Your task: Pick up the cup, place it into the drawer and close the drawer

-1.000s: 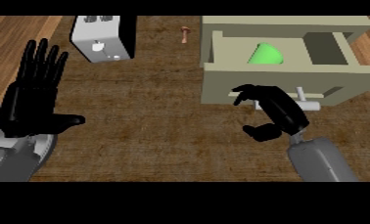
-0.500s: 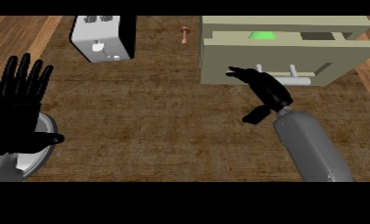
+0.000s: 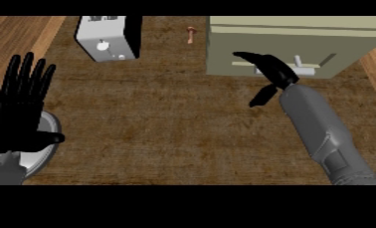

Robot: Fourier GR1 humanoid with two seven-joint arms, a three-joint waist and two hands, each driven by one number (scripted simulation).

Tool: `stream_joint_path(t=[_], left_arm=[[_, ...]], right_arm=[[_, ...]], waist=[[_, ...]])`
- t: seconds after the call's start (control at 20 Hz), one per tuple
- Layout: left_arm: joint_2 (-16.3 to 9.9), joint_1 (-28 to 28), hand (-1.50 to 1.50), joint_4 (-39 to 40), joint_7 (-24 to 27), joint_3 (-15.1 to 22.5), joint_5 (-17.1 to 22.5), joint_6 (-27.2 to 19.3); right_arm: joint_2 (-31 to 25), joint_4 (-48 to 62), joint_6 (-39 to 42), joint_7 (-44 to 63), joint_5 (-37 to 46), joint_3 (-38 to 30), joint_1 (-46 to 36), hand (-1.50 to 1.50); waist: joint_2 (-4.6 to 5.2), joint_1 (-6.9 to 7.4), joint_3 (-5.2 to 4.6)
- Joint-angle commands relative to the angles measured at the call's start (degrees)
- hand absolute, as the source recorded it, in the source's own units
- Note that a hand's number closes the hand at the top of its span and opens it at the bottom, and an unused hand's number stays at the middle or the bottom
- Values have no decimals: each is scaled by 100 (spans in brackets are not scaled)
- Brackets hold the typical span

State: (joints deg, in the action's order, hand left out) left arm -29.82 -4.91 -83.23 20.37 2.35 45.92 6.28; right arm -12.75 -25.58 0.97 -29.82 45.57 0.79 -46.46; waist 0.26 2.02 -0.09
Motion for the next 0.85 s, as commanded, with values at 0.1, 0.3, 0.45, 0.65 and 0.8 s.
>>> stream_joint_path(t=[0.1, 0.3, 0.45, 0.65, 0.8], left_arm=[[-34, -72, -150, 29, -99, -118, 65, 208], [183, -346, -150, 336, -10, 21, -215, 36], [108, -209, -150, 45, -46, 36, -241, 65], [181, -256, -150, 226, 158, 36, -335, 204], [230, -209, -150, 368, 238, 75, -448, 236]], right_arm=[[-455, 1135, 174, -72, -10, -342, -896, -150], [-659, 1395, 202, -466, 26, -357, -928, -150], [-801, 1504, 228, -433, -41, -472, -1061, -150], [-756, 1598, -20, -509, -60, -511, -921, -150], [-859, 1684, 193, -612, -85, -539, -1091, -150]], waist=[[113, 174, 24], [156, 140, 26], [159, 256, 32], [202, 288, 31], [203, 290, 28]])
